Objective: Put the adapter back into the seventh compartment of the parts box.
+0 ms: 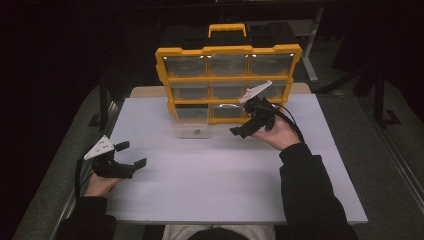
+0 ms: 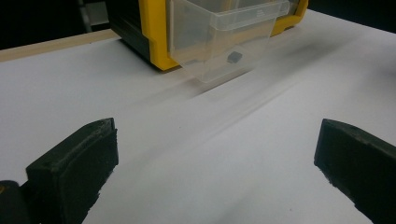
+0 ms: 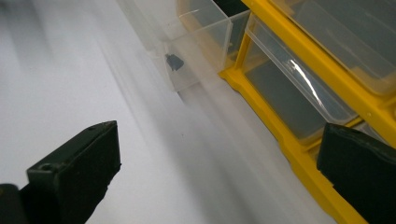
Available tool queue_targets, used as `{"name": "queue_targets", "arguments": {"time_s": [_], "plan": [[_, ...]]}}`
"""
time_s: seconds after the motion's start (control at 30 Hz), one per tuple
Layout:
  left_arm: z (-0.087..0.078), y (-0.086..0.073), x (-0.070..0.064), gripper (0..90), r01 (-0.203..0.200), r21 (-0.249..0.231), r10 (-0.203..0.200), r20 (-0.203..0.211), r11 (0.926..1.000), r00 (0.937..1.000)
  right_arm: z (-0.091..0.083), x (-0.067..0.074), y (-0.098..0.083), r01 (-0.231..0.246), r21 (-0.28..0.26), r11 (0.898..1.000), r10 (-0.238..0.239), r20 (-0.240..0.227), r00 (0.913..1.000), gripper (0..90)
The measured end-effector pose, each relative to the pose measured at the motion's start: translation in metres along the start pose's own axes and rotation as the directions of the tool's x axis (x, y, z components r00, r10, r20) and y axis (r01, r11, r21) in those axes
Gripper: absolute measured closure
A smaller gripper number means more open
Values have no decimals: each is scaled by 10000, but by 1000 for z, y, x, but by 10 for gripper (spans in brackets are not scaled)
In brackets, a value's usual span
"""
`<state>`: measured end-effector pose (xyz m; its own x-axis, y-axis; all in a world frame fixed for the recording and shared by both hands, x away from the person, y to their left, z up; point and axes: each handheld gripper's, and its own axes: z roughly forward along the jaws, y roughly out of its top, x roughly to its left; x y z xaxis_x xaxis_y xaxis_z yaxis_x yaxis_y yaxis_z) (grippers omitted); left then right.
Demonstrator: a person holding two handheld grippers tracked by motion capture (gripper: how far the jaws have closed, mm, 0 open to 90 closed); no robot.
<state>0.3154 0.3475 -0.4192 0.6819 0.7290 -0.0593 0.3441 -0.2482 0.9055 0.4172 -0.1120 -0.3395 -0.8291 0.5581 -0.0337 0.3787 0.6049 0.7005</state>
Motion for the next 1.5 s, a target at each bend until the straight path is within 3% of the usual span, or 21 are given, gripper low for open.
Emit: {"name": "queue_targets", "arguments": {"time_s": [0.87,1.5], "plan": [[0,0,0,0,16,-15,-16,6,10000,10000,-17,3,-39,-486,-219,9986,489,105,9988,0],[0,0,0,0,-21,24,21,-15,10000,10000,-27,6,-71,-991,-500,9938,988,-88,9951,0]]}}
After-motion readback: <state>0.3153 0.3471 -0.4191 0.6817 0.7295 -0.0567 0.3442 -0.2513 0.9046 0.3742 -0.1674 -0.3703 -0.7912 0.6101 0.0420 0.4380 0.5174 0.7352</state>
